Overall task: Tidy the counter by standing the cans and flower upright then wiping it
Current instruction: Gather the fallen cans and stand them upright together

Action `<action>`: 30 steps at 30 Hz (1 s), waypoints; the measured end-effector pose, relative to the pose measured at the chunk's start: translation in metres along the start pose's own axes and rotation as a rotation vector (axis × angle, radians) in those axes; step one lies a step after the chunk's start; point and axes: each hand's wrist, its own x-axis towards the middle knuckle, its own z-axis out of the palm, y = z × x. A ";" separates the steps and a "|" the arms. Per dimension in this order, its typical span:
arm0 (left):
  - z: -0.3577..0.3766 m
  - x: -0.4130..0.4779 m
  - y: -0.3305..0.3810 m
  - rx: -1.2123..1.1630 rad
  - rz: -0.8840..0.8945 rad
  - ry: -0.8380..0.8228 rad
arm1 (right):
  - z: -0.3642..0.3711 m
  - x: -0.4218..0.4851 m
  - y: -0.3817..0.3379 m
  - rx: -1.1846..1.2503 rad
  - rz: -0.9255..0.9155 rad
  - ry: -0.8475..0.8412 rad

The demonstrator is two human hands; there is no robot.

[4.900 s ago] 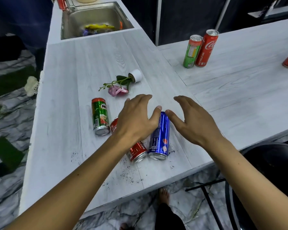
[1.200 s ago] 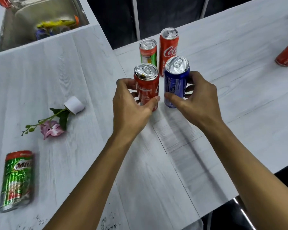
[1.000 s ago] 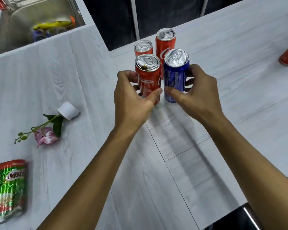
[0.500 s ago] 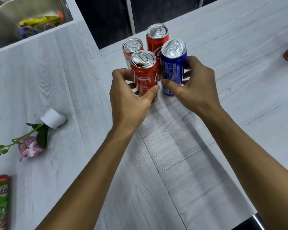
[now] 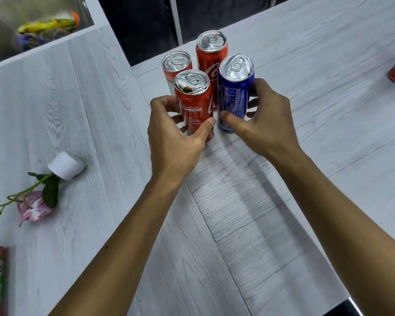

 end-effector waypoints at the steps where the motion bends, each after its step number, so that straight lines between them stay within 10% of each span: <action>1: 0.000 0.000 0.000 0.002 0.003 -0.002 | 0.000 0.000 0.000 -0.007 0.000 -0.001; 30: -0.056 -0.082 -0.038 0.388 0.083 -0.327 | -0.025 -0.105 -0.025 -0.355 0.009 -0.189</action>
